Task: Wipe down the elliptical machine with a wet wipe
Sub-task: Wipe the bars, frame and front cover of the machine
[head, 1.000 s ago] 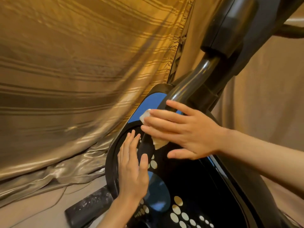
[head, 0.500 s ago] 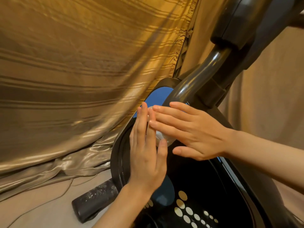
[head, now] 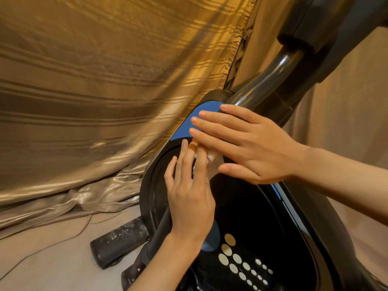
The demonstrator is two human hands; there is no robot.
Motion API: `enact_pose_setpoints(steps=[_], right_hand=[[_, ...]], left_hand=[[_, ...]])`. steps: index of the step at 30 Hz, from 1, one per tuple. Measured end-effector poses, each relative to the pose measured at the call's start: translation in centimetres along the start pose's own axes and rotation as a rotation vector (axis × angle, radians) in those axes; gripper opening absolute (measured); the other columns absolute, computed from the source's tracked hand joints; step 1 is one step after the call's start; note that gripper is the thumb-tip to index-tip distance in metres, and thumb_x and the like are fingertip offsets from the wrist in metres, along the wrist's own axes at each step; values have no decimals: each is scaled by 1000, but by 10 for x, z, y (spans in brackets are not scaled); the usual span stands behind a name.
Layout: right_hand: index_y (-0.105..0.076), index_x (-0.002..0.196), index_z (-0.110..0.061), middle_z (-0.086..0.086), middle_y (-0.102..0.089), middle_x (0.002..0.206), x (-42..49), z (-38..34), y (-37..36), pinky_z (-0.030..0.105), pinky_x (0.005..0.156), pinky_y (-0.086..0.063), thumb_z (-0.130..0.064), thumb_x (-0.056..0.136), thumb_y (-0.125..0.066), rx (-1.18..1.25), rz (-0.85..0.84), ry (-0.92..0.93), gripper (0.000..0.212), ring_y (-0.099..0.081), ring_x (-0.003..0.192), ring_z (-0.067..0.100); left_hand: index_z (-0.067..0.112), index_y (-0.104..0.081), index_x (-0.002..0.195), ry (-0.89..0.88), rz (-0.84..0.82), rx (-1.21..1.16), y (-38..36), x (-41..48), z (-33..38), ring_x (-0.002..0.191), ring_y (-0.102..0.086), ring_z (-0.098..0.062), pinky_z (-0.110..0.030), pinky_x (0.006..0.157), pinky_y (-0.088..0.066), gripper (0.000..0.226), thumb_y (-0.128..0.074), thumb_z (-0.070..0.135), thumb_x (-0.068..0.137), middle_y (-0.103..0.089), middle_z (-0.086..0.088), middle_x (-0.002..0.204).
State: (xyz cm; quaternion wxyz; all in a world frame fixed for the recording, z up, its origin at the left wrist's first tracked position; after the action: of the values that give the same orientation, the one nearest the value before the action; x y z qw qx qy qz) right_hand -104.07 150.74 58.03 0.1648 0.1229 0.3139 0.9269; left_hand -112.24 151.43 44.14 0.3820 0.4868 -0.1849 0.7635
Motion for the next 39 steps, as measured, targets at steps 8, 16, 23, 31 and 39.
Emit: enact_pose_setpoints(steps=[8,16,23,31,39], right_hand=[[-42,154,-3,20,-53,150,8,10,-1,49,120,-30,-41,111,-22,-88,82,13,61,-46,141,36],[-53,147,-5,13,-63,138,9,2,-12,47,116,-30,-36,110,-34,-110,226,-41,52,-56,131,34],[-57,144,-7,11,-64,134,10,-2,-11,49,116,-28,-37,109,-34,-106,213,-71,52,-56,128,36],[-61,137,-6,15,-65,130,12,-8,-14,50,116,-28,-41,105,-40,-192,223,-110,53,-57,126,38],[-57,136,-4,20,-59,133,10,-14,-15,53,118,-24,-46,104,-41,-276,191,-131,55,-52,129,44]], left_hand=[[5,-42,154,214,-26,-150,6,-14,-10,156,-24,-5,-42,125,-25,50,-36,21,107,-38,3,162],[20,-50,125,331,-46,-270,13,21,-5,100,-61,-17,-50,90,-52,33,-33,43,108,-68,1,100],[21,-19,164,361,-132,-31,-11,-66,-44,161,-11,-17,-52,128,-17,54,-17,42,114,-23,2,172],[3,-25,161,367,-82,-66,-3,-20,-6,148,-37,-26,-51,123,-28,71,-17,52,110,-42,-14,161],[3,-46,145,648,-274,113,-8,-155,-89,138,-47,-31,-56,124,-30,69,-19,55,107,-58,-19,141]])
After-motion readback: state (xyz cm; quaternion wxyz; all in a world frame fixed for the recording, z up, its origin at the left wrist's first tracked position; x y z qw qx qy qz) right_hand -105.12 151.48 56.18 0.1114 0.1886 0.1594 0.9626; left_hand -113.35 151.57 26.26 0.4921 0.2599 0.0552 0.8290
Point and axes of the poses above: each hand's wrist, its own x-axis towards the middle knuckle, its own y-axis out of the back of the hand, z = x × y, the point moved 5 cm from there along x, towards the middle knuckle
